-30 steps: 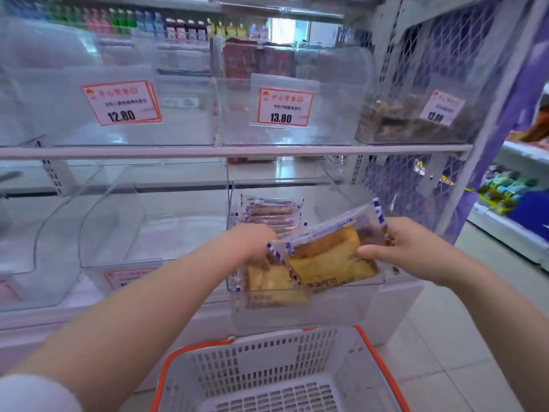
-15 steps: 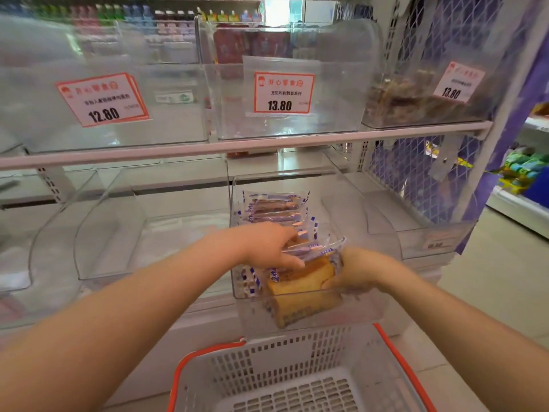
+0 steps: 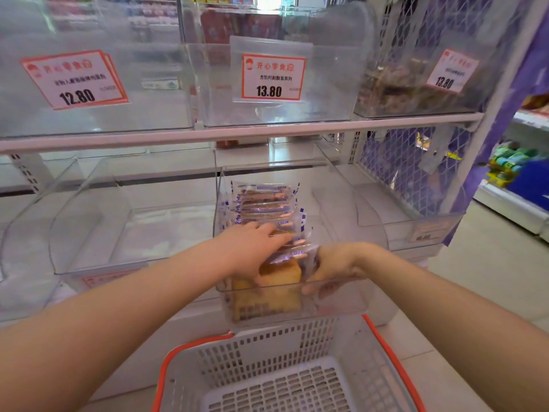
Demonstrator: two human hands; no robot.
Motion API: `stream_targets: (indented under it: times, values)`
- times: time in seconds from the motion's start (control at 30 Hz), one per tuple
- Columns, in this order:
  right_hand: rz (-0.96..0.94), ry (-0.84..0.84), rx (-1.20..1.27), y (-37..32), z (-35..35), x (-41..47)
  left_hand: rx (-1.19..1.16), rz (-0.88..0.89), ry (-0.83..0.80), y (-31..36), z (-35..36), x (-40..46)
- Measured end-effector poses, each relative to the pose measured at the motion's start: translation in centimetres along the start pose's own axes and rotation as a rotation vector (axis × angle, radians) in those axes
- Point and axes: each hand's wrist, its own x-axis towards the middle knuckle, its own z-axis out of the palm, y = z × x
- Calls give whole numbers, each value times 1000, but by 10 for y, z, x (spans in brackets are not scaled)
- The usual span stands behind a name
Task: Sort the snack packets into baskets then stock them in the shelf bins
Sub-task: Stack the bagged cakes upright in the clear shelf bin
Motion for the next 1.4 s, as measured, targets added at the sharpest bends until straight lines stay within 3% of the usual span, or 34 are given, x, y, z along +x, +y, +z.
stream_targets:
  times: [0.17,0.3,0.43,0.57,0.73,0.9,0.97,1.03,1.07,1.13,1.2,1.27,1.4]
  values:
    - [-265,249,-32,2,-3,3,57,-49,144,-2,-5,2]
    - [-254,280,-215,5,-4,6,90,-191,73,0,5,4]
    - [-239,215,83,-3,-10,-4,29,-160,-35,-8,4,4]
    - [-172,544,287,-19,-24,13,-178,-143,-53,-11,-3,8]
    - [-204,720,-61,-33,-29,39,-188,-180,-98,-19,-10,20]
    - [-150,758,-95,-23,-35,36,-34,-178,-73,-19,-4,16]
    - [-174,859,-148,-22,-30,23,-34,-177,-32,-16,-8,9]
    - [-351,977,-278,-23,-15,-3,-104,-158,118,-11,-12,-5]
    - [-458,948,-324,-23,-5,-19,-177,-146,261,-8,-10,-16]
    - [-576,749,-448,-18,20,-50,-332,-141,585,-1,-3,-39]
    - [-507,635,-729,-6,43,-67,-405,-157,724,7,8,-64]
    - [-398,688,-996,5,56,-72,-333,-69,684,19,21,-84]
    - [-272,776,-1031,17,55,-62,-56,-5,537,32,36,-92]
